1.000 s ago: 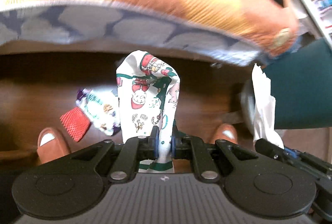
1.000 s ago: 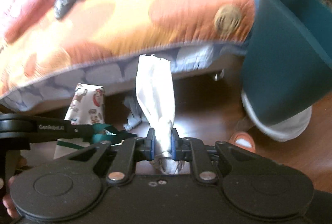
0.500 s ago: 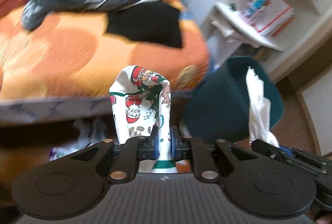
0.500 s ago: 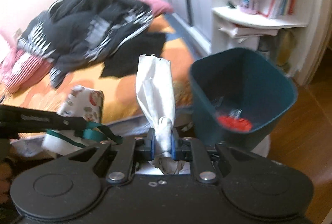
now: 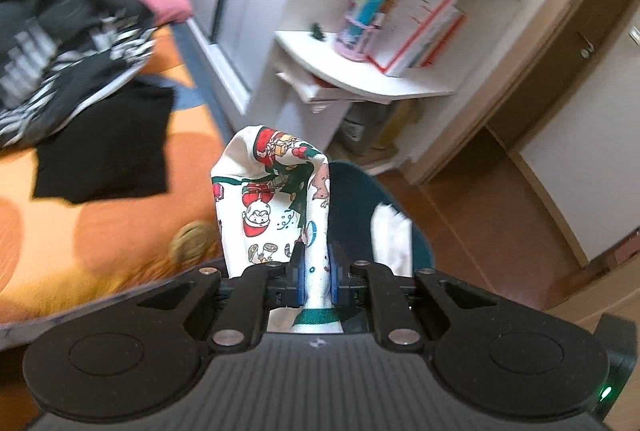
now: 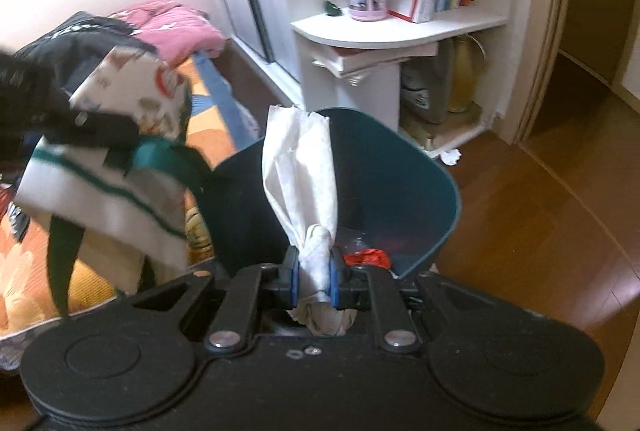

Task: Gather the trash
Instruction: 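Carry Christmas-print bag and tissue to teal bin and open both grippers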

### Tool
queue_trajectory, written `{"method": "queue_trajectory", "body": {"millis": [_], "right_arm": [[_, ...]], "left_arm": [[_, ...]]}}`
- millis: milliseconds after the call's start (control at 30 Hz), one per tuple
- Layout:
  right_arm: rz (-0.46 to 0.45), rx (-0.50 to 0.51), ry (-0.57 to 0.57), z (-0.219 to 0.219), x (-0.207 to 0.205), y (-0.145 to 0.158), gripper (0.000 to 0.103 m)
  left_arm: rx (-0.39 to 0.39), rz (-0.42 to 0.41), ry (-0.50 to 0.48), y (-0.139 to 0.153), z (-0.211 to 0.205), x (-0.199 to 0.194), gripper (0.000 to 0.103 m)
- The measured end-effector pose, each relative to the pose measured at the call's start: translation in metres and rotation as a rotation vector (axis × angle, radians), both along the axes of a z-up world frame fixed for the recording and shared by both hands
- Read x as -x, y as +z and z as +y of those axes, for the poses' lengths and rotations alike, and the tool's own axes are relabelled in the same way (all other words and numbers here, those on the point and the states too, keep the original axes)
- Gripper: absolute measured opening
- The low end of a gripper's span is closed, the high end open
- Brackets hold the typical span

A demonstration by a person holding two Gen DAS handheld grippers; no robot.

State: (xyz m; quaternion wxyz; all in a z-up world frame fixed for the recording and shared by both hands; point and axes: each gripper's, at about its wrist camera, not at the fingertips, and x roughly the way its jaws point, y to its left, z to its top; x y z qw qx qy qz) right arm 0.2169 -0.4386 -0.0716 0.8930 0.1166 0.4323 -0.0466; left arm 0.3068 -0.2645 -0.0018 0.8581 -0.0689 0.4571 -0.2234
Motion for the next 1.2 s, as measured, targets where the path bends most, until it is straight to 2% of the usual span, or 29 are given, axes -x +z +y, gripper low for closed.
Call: {"method": "queue_trajectory", "body": {"millis": [267,400,500,667,933,1033,1100,1200], "right_arm": [[0.043,-0.015,-0.022,-0.028,-0.024,-0.030,0.014],[0.059,0.033,0.005,-0.027,-0.037,-0.042,0.015],[0.074,0.013,0.015,-0.028,-0.043,-0.050,0.020],[0.084,0.066,0.060,-0.022,-0.051,-0.059,0.026],[0.099,0.051,0.069,-0.025,-0.047,-0.064,0.030],[0.088,0.039,0.063,-0.027,-0.040,-0.060,0.033],[0.078,0.039,0.064,-0.027,-0.036,-0.056,0.035],[0.063,0.039,0.067,-0.027,-0.028,-0.048,0.036]], "left_arm": [[-0.052,0.037,-0.079,-0.030,-0.074,-0.048,0.011],[-0.105,0.076,-0.109,-0.058,-0.096,-0.064,0.011],[-0.134,0.113,-0.130,-0.081,-0.104,-0.069,0.011],[-0.178,0.169,-0.148,-0.113,-0.110,-0.075,0.011],[-0.216,0.201,-0.173,-0.135,-0.114,-0.073,0.016],[-0.211,0.205,-0.172,-0.134,-0.113,-0.072,0.033],[-0.202,0.194,-0.167,-0.130,-0.110,-0.069,0.059],[-0.190,0.177,-0.157,-0.120,-0.103,-0.064,0.061]]}}
